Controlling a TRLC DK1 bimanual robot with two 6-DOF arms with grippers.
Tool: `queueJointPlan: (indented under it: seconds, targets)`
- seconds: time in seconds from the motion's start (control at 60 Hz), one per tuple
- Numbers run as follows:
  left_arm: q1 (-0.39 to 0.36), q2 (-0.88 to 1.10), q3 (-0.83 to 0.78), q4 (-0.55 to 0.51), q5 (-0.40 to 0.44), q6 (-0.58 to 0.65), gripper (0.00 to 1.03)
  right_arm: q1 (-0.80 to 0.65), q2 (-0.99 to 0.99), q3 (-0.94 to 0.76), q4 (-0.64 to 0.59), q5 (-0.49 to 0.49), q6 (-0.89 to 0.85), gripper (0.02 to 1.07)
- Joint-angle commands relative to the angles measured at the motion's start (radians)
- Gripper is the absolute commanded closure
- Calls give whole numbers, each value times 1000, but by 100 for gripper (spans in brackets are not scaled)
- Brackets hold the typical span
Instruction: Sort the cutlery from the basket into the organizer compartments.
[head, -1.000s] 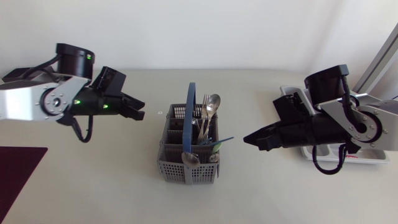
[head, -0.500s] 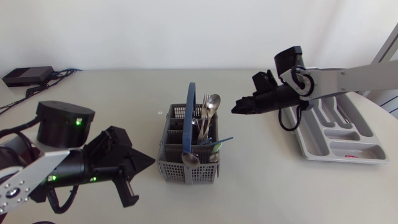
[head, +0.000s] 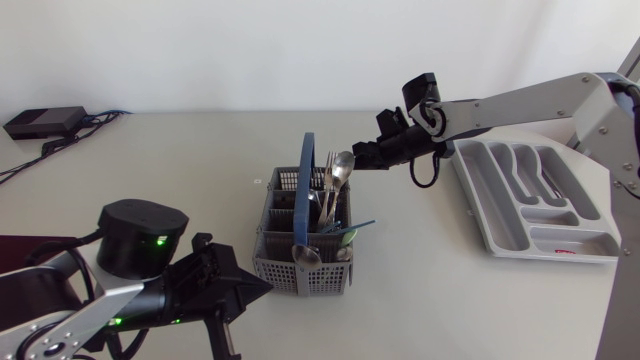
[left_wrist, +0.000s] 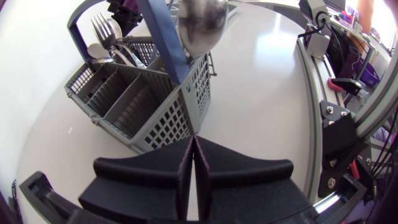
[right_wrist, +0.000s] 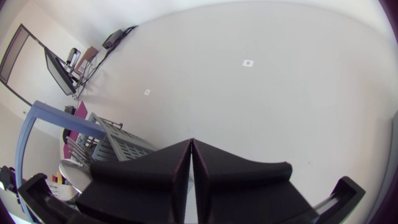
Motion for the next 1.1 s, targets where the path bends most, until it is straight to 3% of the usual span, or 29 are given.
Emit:
queueJointPlan:
  seconds: [0.0, 0.183, 0.417, 0.667, 1.083]
  targets:
    - [-12, 91, -29, 51, -22, 25, 100, 9, 41, 41, -20, -13, 36, 98]
    - [-7, 226, -21, 156, -89, 26, 100, 14, 58, 62, -35, -33, 39, 98]
    - [134, 267, -29, 262, -89, 32, 100, 14, 64, 73, -46, -68, 46, 98]
    - [206, 295, -27, 331, -89, 32, 100, 22, 56, 64, -68, -88, 50, 98]
    - [341, 336, 14, 395, -88, 29, 100, 37, -152, -209, -89, -99, 13, 98]
